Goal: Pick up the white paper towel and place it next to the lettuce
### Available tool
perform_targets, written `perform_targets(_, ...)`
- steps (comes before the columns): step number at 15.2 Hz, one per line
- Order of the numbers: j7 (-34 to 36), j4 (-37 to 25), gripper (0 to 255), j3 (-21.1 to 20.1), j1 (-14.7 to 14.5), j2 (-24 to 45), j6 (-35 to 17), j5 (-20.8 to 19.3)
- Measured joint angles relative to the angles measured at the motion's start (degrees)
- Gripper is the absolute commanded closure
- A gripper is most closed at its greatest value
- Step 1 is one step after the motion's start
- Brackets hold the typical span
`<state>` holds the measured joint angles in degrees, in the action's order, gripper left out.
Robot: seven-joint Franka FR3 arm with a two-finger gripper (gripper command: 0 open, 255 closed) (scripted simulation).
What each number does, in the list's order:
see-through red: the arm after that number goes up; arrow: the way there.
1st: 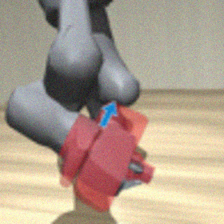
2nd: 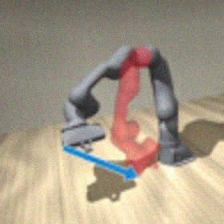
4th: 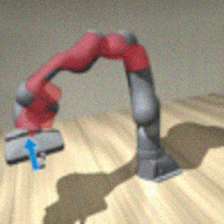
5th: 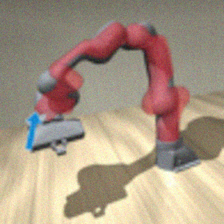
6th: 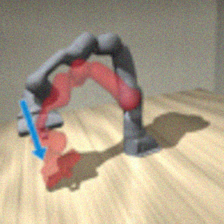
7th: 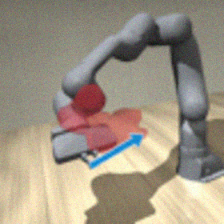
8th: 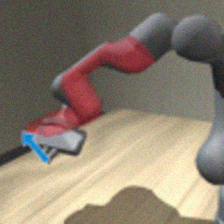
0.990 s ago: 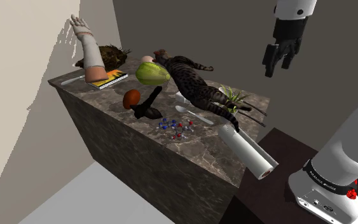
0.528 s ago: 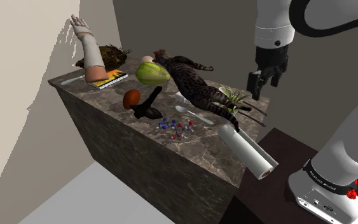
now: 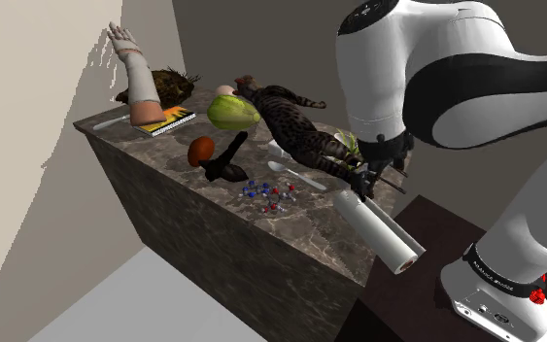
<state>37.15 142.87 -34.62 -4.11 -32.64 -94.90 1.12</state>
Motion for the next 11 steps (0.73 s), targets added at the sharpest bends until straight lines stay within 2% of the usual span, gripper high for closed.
perform_targets(3, 7.03, -0.73, 0, -6.89, 0.62, 6.33, -1.95, -1.24)
perform_targets(6, 14.95, -2.65, 0, -13.64, 2.37, 14.57, -3.17, -4.52)
perform_targets(8, 17.65, -2.57, 0, -15.52, 2.80, 17.21, -4.22, -5.60)
perform_targets(11, 18.48, -0.71, 0, -15.92, 3.01, 17.99, -6.39, -6.11)
